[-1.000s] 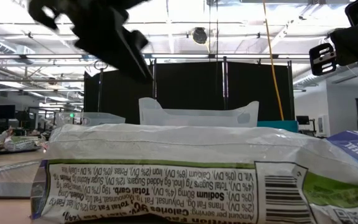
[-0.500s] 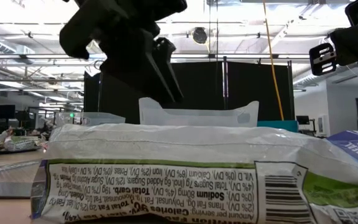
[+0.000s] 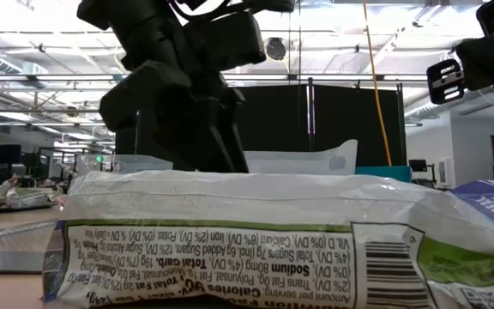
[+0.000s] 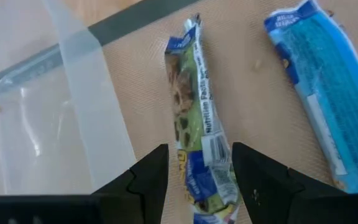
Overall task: Pick and place Granola Bars by type
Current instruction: Put the snack into the center bin
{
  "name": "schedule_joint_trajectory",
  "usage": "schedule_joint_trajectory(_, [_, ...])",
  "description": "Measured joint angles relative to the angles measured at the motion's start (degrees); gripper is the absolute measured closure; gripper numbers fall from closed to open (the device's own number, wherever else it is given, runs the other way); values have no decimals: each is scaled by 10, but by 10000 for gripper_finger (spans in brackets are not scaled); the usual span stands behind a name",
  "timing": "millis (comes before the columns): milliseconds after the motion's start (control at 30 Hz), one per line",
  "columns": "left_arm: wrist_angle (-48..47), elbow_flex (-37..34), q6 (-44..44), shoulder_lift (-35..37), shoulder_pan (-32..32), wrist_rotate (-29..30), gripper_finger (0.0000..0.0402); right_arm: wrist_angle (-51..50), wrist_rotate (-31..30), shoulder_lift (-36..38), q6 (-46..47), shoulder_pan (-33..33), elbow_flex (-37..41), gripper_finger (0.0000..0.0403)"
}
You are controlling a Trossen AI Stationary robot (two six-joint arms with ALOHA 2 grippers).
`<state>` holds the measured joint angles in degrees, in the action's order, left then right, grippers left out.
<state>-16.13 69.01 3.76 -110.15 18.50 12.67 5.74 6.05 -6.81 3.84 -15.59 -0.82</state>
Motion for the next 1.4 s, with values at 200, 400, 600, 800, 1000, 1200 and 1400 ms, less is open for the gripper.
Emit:
schedule_joint_trajectory(200, [-3, 1, -18, -7, -7, 2, 218, 0, 0, 0, 0, 0, 0, 403])
schedule_joint_trajectory(400, [-1, 2, -22, -14, 0, -9, 218, 0, 0, 0, 0, 0, 0, 403])
schedule_joint_trajectory(600, [-15, 2, -58, -14, 4, -21, 218, 0, 0, 0, 0, 0, 0, 403])
schedule_joint_trajectory(800, [-20, 1, -73, -15, 10, -21, 218, 0, 0, 0, 0, 0, 0, 403])
schedule_joint_trajectory(1000, [-25, -3, -69, -20, 17, -5, 218, 0, 0, 0, 0, 0, 0, 403])
schedule_joint_trajectory(1200, [-21, -2, -59, -19, 17, 3, 218, 0, 0, -1, 0, 0, 0, 403])
schedule_joint_trajectory(1400, [-21, -2, -58, -18, 14, 7, 218, 0, 0, -1, 0, 0, 0, 403])
